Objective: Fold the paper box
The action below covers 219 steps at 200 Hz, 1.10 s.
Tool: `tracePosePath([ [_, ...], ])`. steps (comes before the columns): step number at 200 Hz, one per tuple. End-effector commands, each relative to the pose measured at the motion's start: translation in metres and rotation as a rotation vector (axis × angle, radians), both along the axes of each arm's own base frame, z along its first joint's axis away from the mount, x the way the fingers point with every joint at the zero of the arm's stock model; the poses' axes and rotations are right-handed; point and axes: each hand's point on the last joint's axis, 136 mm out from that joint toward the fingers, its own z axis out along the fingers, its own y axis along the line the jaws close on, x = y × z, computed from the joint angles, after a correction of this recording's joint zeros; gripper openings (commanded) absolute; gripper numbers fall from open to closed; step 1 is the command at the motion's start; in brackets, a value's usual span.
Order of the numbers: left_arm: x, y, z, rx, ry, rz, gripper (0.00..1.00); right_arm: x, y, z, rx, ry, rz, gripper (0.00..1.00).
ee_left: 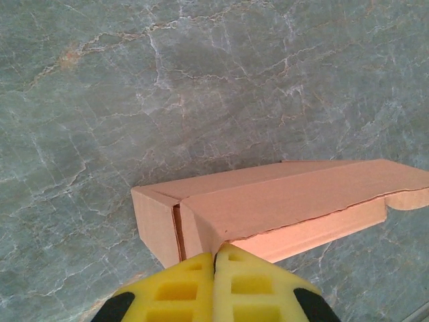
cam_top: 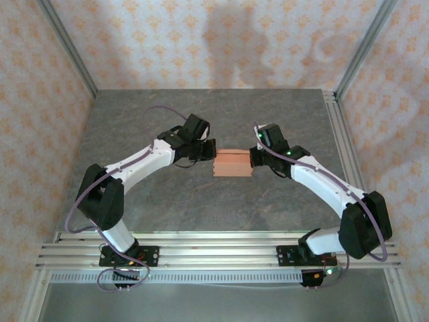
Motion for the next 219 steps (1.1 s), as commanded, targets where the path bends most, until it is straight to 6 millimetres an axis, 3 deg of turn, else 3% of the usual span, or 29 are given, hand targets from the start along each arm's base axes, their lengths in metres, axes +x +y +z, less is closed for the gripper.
tracePosePath([
  [1, 0.0, -0.003, 0.008, -0.027, 0.023, 0.001, 0.0, -0.001, 0.002, -0.001, 0.009, -0.007, 0.0, 0.0],
  [79, -0.009, 0.006, -0.023, 0.047, 0.057, -0.03, 0.0, -0.002, 0.004, -0.008, 0.019, -0.016, 0.017, 0.0],
  [139, -0.019, 0.01, -0.042, 0.092, 0.08, -0.048, 0.0, -0.012, 0.007, -0.028, 0.007, -0.029, 0.099, 0.0],
  [164, -0.021, 0.01, -0.046, 0.096, 0.089, -0.046, 0.0, -0.013, 0.007, -0.018, 0.004, -0.056, 0.119, 0.0],
  [174, -0.02, 0.011, -0.046, 0.099, 0.086, -0.046, 0.0, -0.013, 0.01, -0.006, 0.032, -0.09, 0.13, 0.08],
  [199, -0.02, 0.012, -0.048, 0.11, 0.083, -0.043, 0.0, -0.009, 0.01, 0.025, 0.092, -0.202, 0.109, 0.43],
  [210, -0.019, 0.012, -0.046, 0.107, 0.076, -0.046, 0.0, -0.004, 0.009, 0.029, 0.103, -0.241, 0.085, 0.61],
  [219, -0.019, 0.011, -0.045, 0.106, 0.072, -0.048, 0.0, 0.001, 0.007, 0.033, 0.125, -0.262, 0.046, 0.67],
])
